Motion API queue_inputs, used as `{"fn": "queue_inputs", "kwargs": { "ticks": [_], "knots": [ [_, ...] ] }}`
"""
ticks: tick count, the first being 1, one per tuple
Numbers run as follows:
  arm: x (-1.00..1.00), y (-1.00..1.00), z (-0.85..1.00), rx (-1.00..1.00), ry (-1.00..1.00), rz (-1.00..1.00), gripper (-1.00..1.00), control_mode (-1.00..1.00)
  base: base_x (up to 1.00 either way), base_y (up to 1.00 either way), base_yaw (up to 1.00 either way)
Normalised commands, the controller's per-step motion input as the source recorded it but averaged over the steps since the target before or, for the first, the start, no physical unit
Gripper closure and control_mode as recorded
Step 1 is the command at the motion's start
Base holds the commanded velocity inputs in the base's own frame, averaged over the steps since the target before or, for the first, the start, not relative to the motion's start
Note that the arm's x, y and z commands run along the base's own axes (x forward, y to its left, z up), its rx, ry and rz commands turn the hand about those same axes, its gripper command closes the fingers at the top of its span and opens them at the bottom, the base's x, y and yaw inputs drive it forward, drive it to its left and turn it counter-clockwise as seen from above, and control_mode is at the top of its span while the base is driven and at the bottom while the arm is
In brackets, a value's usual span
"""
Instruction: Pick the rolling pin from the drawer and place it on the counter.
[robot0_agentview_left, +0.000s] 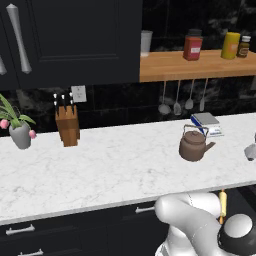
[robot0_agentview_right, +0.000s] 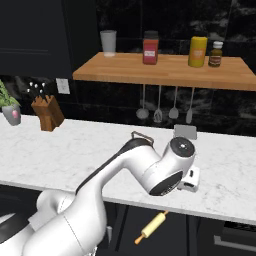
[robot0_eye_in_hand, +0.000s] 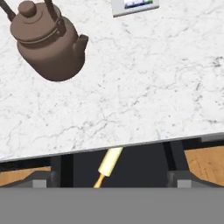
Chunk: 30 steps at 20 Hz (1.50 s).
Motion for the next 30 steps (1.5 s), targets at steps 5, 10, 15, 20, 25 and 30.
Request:
{"fn": "queue_inputs", "kwargs": {
  "ticks": [5, 10, 15, 20, 25, 30],
  "knots": [
    [-0.23, -0.01, -0.38, 0.04, 0.00, 0.00, -1.00, -1.00, 0.00, 0.00, 0.00],
    [-0.36, 0.00, -0.40, -0.01, 0.00, 0.00, -1.00, -1.00, 0.00, 0.00, 0.00],
    [-0.24, 0.11, -0.48, -0.07, 0.00, 0.00, -1.00, -1.00, 0.00, 0.00, 0.00],
    [-0.01, 0.14, -0.39, -0.06, 0.00, 0.00, -1.00, -1.00, 0.00, 0.00, 0.00],
    [0.00, 0.09, -0.33, -0.01, 0.00, 0.00, -1.00, -1.00, 0.00, 0.00, 0.00],
    [0.03, 0.00, -0.36, 0.00, 0.00, 0.03, -1.00, -1.00, 0.00, 0.00, 0.00]
  ]
}}
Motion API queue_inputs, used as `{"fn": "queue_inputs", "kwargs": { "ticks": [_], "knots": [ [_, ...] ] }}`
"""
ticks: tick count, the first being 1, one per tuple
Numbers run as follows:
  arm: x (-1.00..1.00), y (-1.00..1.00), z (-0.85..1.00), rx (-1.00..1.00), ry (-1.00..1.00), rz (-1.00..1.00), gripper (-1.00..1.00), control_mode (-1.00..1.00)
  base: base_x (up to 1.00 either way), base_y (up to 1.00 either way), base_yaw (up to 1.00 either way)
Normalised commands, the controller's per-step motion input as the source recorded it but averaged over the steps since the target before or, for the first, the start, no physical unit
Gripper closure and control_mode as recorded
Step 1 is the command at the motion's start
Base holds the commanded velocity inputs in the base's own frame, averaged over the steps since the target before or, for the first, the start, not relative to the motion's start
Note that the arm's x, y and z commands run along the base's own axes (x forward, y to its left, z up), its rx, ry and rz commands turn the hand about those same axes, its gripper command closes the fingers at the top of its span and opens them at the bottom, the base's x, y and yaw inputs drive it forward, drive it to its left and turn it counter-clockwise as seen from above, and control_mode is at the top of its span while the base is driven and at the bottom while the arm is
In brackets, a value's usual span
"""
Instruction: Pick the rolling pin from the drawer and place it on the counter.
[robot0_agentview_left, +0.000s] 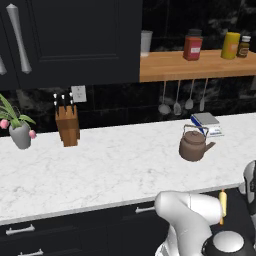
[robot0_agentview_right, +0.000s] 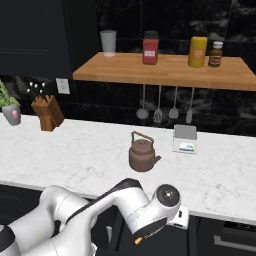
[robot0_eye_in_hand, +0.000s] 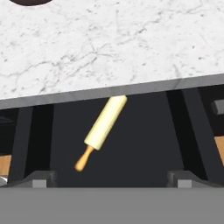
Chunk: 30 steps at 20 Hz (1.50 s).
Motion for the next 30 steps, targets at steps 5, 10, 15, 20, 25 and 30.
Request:
{"fn": "queue_inputs", "kwargs": {
  "ticks": [5, 10, 15, 20, 25, 30],
  "knots": [
    [0.12, 0.00, -0.22, 0.00, 0.03, 0.08, -1.00, -1.00, 0.00, 0.00, 0.00],
    [0.14, 0.00, -0.17, 0.00, 0.06, 0.08, -1.00, -1.00, 0.00, 0.00, 0.00],
    [0.01, 0.00, -0.24, 0.00, 0.02, 0.07, -1.00, -1.00, 0.00, 0.00, 0.00],
    [0.00, 0.00, -0.27, 0.01, 0.00, 0.01, -1.00, -1.00, 0.00, 0.00, 0.00],
    [0.00, 0.00, -0.23, 0.02, 0.00, 0.00, -1.00, -1.00, 0.00, 0.00, 0.00],
    [0.00, 0.03, -0.17, 0.01, 0.01, 0.00, -1.00, -1.00, 0.00, 0.00, 0.00]
  ]
}}
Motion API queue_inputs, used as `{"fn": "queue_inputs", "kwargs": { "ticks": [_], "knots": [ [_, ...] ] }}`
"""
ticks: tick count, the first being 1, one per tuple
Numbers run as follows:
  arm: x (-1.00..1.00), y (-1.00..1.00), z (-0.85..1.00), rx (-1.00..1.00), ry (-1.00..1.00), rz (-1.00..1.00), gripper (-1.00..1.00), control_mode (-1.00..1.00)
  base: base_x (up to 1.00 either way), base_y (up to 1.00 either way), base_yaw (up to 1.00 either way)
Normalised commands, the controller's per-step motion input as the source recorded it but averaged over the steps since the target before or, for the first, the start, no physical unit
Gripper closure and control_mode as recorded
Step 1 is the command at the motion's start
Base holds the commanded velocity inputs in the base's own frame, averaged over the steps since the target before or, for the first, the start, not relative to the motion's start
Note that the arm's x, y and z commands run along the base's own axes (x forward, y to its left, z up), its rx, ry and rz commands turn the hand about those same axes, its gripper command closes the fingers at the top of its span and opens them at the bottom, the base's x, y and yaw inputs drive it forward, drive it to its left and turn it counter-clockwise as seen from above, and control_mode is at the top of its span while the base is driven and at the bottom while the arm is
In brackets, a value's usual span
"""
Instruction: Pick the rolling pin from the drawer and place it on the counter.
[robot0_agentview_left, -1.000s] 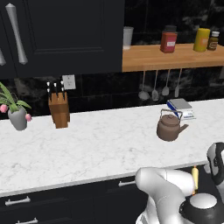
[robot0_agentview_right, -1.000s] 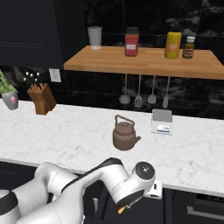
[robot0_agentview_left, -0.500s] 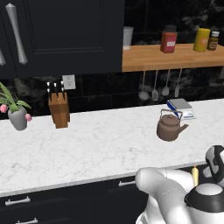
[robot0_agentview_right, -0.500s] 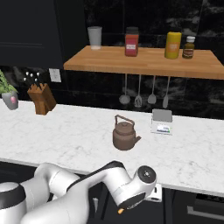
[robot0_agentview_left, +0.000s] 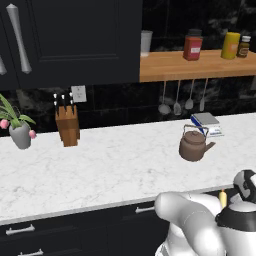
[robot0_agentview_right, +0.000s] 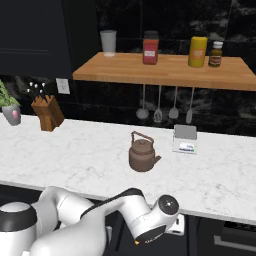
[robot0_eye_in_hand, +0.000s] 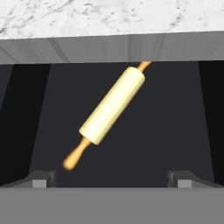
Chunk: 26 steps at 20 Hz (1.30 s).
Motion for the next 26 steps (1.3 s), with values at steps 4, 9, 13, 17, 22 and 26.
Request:
{"fn": "queue_inputs", "kwargs": {
  "ticks": [4, 9, 13, 17, 22, 26],
  "knots": [
    [0.07, 0.14, -0.11, 0.00, 0.01, 0.00, -1.00, -1.00, 0.00, 0.00, 0.00],
    [0.11, 0.13, -0.09, 0.00, 0.00, 0.00, -1.00, -1.00, 0.00, 0.00, 0.00],
    [0.04, 0.03, -0.22, 0.01, 0.00, 0.00, -1.00, -1.00, 0.00, 0.00, 0.00],
    [0.07, 0.00, -0.26, 0.04, 0.00, 0.00, -1.00, -1.00, 0.00, 0.00, 0.00],
    [0.16, 0.00, -0.14, 0.04, 0.00, 0.00, -1.00, -1.00, 0.00, 0.00, 0.00],
    [0.20, 0.00, -0.05, 0.03, 0.00, 0.00, -1.00, -1.00, 0.00, 0.00, 0.00]
  ]
}}
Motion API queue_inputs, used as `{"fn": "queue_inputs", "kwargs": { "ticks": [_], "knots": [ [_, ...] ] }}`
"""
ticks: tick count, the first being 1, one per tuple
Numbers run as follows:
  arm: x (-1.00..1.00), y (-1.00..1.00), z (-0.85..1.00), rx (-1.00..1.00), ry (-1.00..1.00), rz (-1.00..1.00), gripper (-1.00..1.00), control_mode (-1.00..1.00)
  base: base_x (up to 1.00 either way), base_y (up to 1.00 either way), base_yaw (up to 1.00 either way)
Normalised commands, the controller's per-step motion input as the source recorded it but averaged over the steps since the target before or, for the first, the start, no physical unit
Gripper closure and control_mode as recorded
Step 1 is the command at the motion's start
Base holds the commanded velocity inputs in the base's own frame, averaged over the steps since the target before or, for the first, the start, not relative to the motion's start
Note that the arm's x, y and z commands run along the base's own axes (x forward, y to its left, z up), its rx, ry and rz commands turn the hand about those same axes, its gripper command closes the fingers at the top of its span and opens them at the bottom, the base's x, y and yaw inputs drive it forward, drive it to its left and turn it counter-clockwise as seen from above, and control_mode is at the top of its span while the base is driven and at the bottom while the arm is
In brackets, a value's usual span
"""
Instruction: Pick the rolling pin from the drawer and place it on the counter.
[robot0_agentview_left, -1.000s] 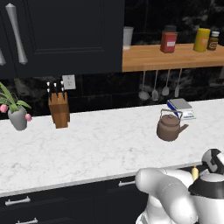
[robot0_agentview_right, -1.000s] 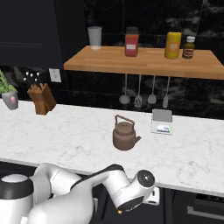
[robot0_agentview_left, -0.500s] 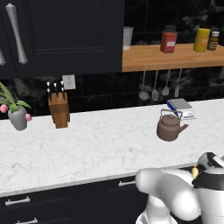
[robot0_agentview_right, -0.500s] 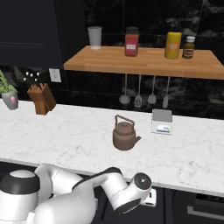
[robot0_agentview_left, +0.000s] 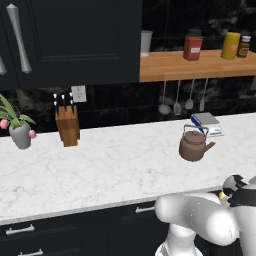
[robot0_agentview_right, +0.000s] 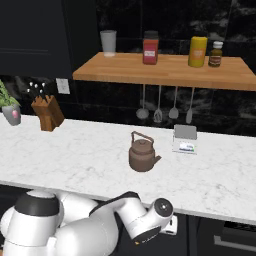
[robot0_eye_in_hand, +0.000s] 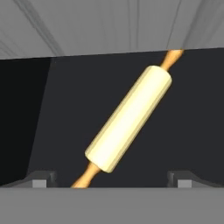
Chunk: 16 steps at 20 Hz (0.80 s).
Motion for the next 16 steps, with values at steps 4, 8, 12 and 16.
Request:
{"fn": "queue_inputs", "kwargs": {
  "ticks": [4, 8, 12, 16],
  "knots": [
    [0.17, 0.00, -0.08, 0.03, 0.01, 0.00, -1.00, -1.00, 0.00, 0.00, 0.00],
    [0.07, 0.00, -0.20, 0.01, 0.00, 0.00, -1.00, -1.00, 0.00, 0.00, 0.00],
    [0.06, 0.00, -0.22, 0.01, 0.00, 0.00, -1.00, -1.00, 0.00, 0.00, 0.00],
    [0.08, 0.00, -0.25, 0.00, 0.00, 0.00, -1.00, -1.00, 0.00, 0.00, 0.00]
  ]
}}
